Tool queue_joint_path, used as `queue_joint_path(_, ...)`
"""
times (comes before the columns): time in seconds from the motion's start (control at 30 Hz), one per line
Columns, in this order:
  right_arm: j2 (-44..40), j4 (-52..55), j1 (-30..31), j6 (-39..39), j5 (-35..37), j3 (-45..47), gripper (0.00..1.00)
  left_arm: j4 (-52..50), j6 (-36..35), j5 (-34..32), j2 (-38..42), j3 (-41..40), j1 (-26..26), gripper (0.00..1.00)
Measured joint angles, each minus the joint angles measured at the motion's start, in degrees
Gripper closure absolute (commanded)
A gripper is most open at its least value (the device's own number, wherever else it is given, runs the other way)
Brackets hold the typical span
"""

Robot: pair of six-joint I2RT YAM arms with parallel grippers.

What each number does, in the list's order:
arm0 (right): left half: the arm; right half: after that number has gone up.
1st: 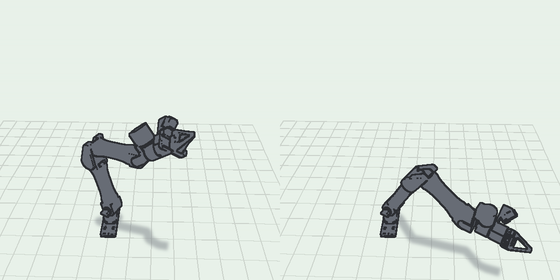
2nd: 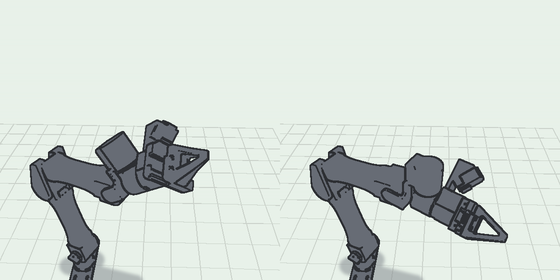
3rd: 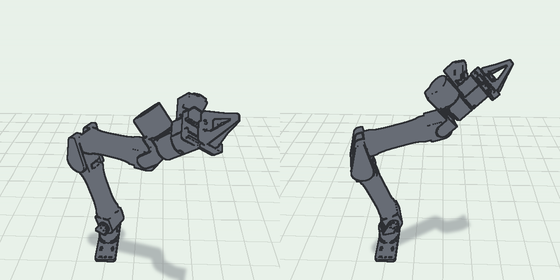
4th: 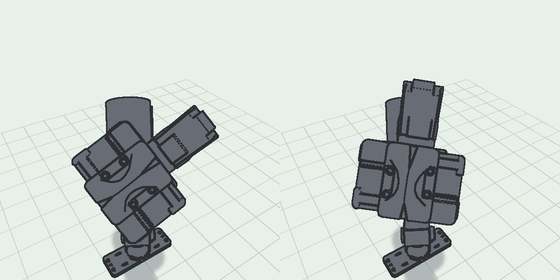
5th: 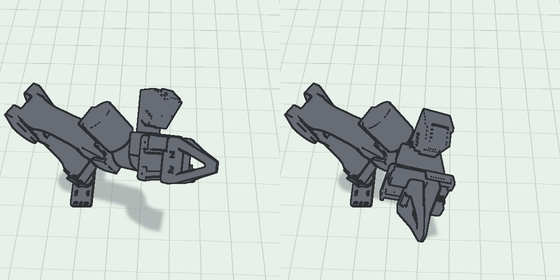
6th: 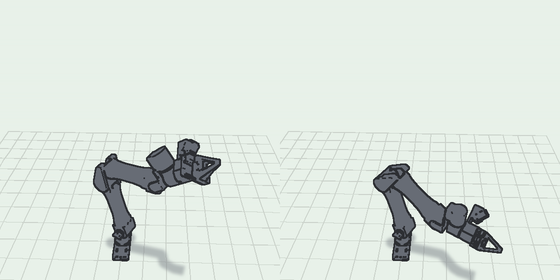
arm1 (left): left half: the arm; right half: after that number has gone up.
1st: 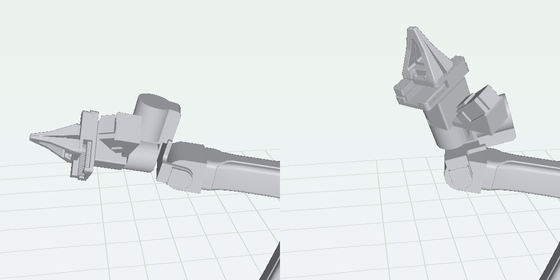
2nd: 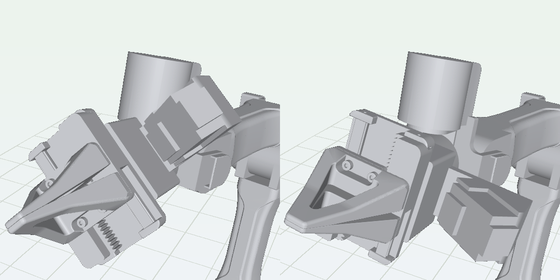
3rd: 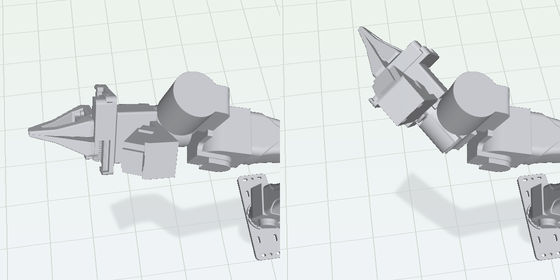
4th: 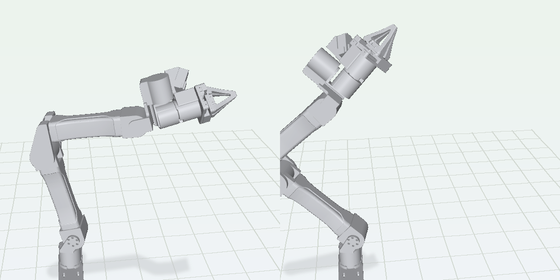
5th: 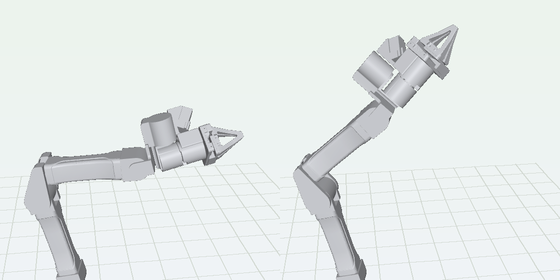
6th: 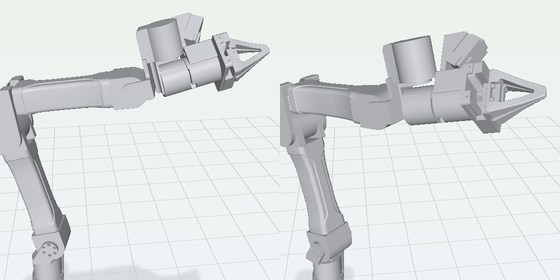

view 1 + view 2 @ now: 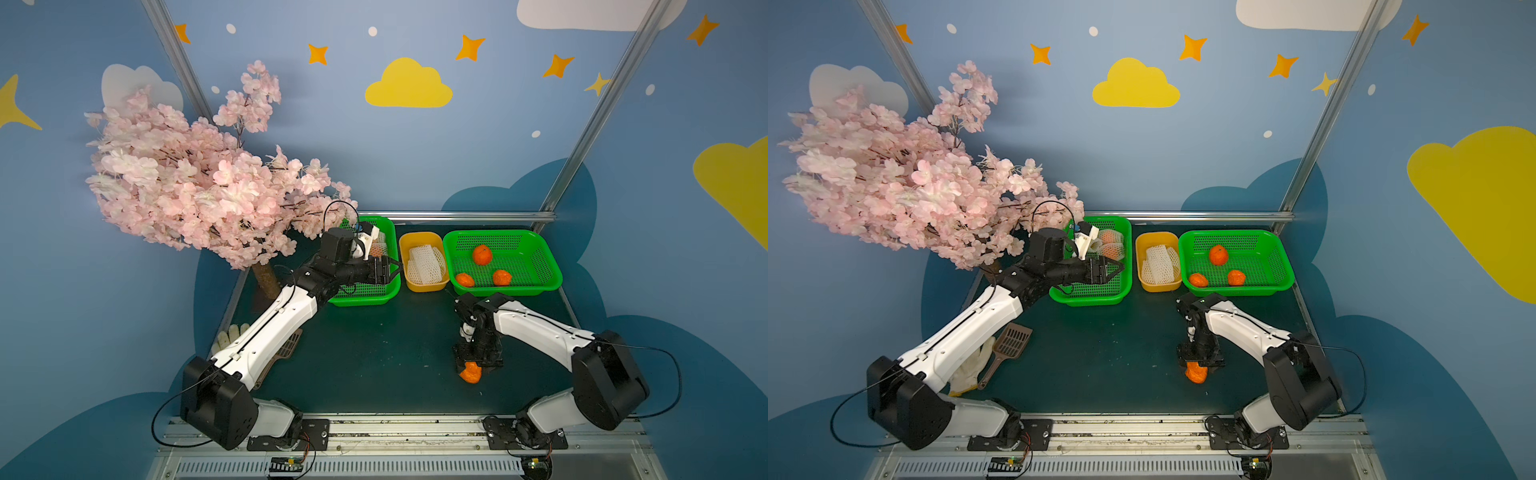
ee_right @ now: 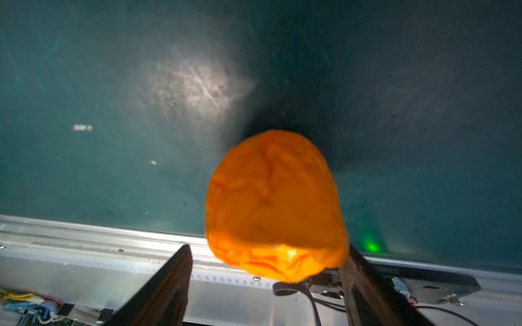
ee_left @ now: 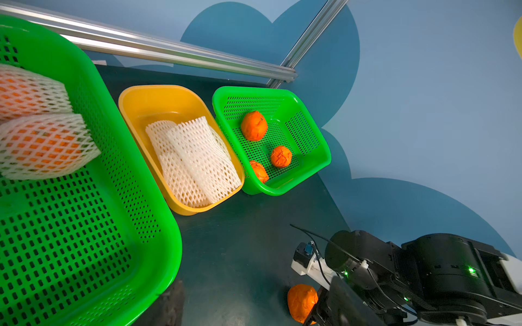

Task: Remove foam nets from oranges
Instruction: Pick up the orange from the center of the board, then place the orange in the basket.

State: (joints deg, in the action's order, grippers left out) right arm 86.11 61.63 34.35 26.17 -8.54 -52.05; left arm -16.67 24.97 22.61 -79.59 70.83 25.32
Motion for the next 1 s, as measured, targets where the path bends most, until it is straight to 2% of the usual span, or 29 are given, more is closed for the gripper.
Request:
queue_joint_path(0.1,2.67,-1.38,0.00,-0.04,0.98,-0.13,0.25,-0.68,-0.31,-0.22,0.24,-0.04,-0.46,0.20)
queue_joint_path(0.37,5.29,-2.32,-0.50,-0.52,2.80,-1.22,0.45,-1.92,-0.92,-1.29,4.28,-0.26,-2.51,0.21)
queue_joint_path(0.53,4.61,-0.22,-2.58,-0.94,4.24,-6.01,0.47,-2.54,-1.64,-2.23,6.97,-0.92,-4.15,0.17)
queue_joint_path(0.83,4.87,5.42,-15.85,-7.48,6.16,-26.71,0.46,-4.02,-7.15,-4.42,9.42,-0.98,-4.59,0.06)
queue_joint_path(1.0,13.64,8.02,-23.89,-12.15,6.69,-41.62,0.46,-4.94,-9.88,-5.44,10.21,-0.90,-4.70,0.03)
